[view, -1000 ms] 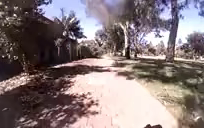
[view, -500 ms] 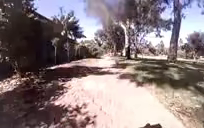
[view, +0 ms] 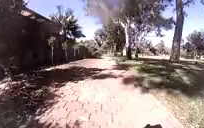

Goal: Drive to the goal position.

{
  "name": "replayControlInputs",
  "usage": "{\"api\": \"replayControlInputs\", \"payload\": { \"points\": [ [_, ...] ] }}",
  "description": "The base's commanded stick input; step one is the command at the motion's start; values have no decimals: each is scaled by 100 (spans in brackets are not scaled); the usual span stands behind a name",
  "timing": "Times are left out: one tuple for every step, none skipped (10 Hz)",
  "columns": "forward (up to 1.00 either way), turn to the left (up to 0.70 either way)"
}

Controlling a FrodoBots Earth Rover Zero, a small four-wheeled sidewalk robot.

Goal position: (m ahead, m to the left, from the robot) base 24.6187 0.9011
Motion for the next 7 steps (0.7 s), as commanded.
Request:
{"api": "replayControlInputs", "payload": {
  "points": [
    [70,0],
    [70,0],
    [70,0],
    [70,0],
    [70,0],
    [70,0],
    [70,0]
  ]
}}
